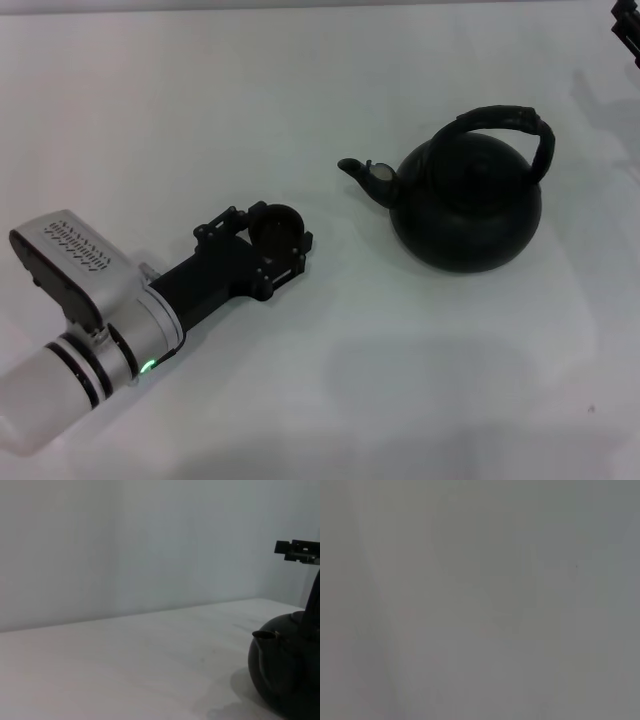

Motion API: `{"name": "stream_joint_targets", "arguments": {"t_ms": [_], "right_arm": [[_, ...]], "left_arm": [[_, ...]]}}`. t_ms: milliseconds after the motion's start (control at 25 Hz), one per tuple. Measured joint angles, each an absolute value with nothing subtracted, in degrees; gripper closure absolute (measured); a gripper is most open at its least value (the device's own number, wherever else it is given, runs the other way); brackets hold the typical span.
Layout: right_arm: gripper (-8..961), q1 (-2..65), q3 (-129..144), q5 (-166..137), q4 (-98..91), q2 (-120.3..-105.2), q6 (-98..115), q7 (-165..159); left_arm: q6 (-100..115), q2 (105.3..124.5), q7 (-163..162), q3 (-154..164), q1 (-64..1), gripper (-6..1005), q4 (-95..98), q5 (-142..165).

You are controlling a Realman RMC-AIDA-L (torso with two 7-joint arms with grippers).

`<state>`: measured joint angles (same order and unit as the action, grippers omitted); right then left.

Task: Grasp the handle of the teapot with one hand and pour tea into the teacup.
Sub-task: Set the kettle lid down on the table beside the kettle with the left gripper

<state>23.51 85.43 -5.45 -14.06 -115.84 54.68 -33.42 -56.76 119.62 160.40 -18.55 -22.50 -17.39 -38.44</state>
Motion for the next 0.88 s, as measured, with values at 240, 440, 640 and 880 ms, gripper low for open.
{"name": "stream_joint_targets", "arguments": {"t_ms": [240, 440, 640, 880], "right_arm": [[124, 23.38, 85.43, -5.45, -14.02, -115.92, 54.68, -33.53], [125, 23.38, 85.41, -5.45, -13.98, -115.93, 54.66, -33.56], [125, 23.37, 85.35, -5.45, -13.97, -115.93, 54.66, -33.58], [125, 23.40, 85.12, -5.45, -13.97, -115.93, 54.66, -33.58]], "left_arm": [[-55.00, 119.69, 160.47, -18.58, -22.59, 292, -17.77, -37.92], [-54.84, 119.71, 161.81, -18.65, -22.50, 289, -18.62, -37.22], [-54.84, 119.59, 161.82, -19.05, -22.53, 286, -18.64, -37.15], [-55.52, 119.45, 161.58, -19.08, -22.46, 243, -18.60, -37.09]]}}
